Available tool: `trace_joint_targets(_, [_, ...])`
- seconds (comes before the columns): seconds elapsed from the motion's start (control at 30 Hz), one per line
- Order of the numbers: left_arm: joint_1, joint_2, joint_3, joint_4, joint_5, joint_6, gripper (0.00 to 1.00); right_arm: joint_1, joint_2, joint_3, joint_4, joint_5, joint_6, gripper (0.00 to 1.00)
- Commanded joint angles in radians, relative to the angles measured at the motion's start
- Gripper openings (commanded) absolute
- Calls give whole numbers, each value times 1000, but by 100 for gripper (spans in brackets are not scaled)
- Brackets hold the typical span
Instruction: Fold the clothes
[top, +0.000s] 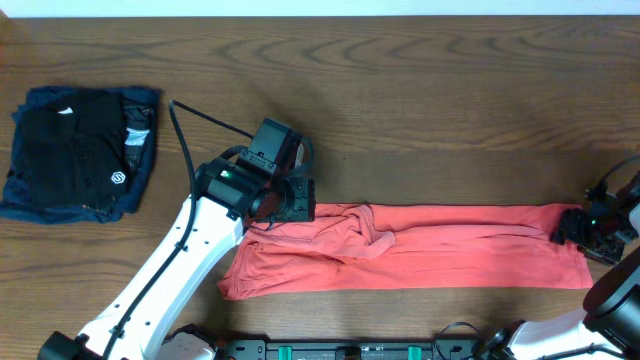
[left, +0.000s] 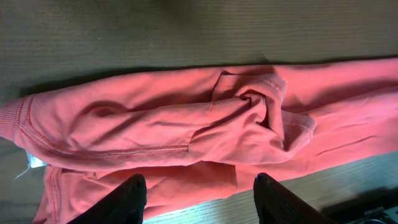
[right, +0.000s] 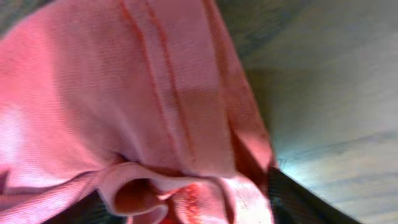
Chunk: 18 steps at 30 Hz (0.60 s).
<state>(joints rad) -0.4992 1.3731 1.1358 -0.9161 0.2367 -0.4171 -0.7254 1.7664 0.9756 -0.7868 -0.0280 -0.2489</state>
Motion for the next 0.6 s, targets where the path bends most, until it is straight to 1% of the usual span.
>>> trace_joint_targets(0.0, [5,3,7,-3,-13,16,57,6,85,-38,40,-8,5,52])
trace_joint_targets(0.07, [5,3,7,-3,-21,17,57,6,85,-23,35,-11,6,28])
trace_joint_targets(0.1, [5,3,7,-2,-29,17,57,6,85,-13,31,-11,16,18])
trace_joint_targets(0.17, [6,3,7,3,-52,17,58,6,85,13,14,-10,35,11])
trace_joint_targets(0.33, [27,3,7,5,-54,17,58,6,85,89,-31,-10,45,2])
trace_joint_targets(0.47, [59,3,7,5,-53,17,57,6,84,195,-79,7,104,1])
trace_joint_targets(0.57, [82,3,7,3,-53,16,57,6,84,312,-156,63,149,1])
